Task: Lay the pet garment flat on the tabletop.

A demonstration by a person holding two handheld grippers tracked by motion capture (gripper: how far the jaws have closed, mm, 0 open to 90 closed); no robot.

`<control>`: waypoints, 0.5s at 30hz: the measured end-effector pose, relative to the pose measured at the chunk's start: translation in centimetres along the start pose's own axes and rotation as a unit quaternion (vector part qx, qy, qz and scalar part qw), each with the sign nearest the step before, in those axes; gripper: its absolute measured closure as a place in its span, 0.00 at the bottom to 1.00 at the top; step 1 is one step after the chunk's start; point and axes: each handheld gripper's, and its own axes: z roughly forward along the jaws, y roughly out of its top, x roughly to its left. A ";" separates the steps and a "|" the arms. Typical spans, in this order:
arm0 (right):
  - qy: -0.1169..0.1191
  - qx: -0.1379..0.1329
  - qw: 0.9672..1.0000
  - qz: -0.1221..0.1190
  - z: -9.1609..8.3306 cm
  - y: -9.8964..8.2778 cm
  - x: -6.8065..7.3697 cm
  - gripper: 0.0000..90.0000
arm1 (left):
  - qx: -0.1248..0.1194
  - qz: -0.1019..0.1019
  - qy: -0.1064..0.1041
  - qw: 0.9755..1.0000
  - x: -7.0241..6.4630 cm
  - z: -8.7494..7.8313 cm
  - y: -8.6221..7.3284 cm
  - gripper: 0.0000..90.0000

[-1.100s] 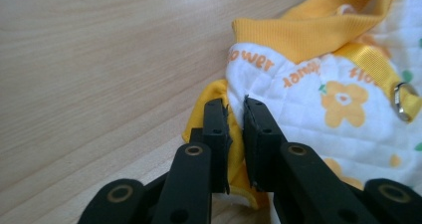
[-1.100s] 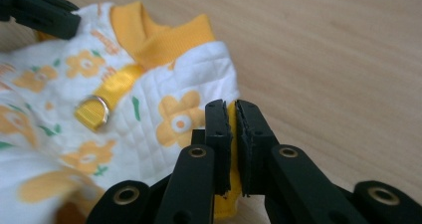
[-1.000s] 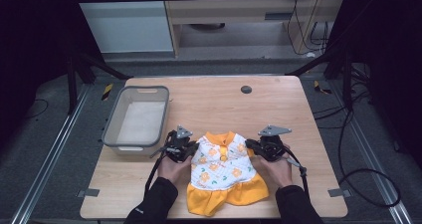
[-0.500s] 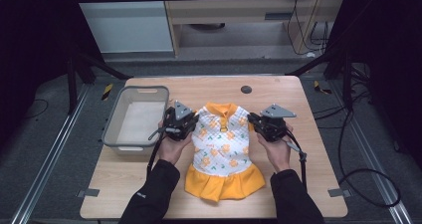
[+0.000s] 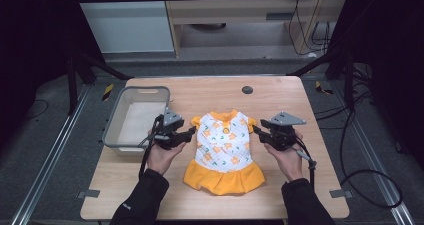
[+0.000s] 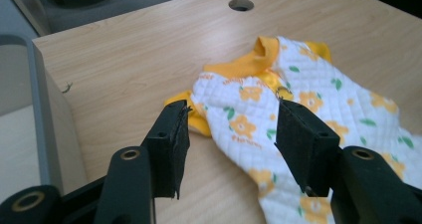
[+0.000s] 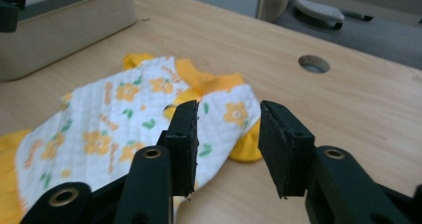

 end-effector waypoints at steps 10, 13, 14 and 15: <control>0.038 0.025 0.999 0.022 -3.4 -3.6 1.5 0.59 | 0.035 0.006 -0.040 0.999 -1.3 -2.6 -4.7 0.51; 0.046 0.041 0.998 0.021 -3.9 -4.5 1.9 0.59 | 0.047 0.006 -0.043 0.998 -1.6 -2.8 -6.0 0.51; 0.048 0.046 0.998 0.021 -4.0 -4.9 2.1 0.59 | 0.054 0.006 -0.047 0.997 -1.7 -2.9 -6.7 0.51; 0.050 0.052 0.997 0.020 -4.1 -5.3 2.2 0.59 | 0.059 0.008 -0.048 0.997 -1.8 -2.8 -7.0 0.51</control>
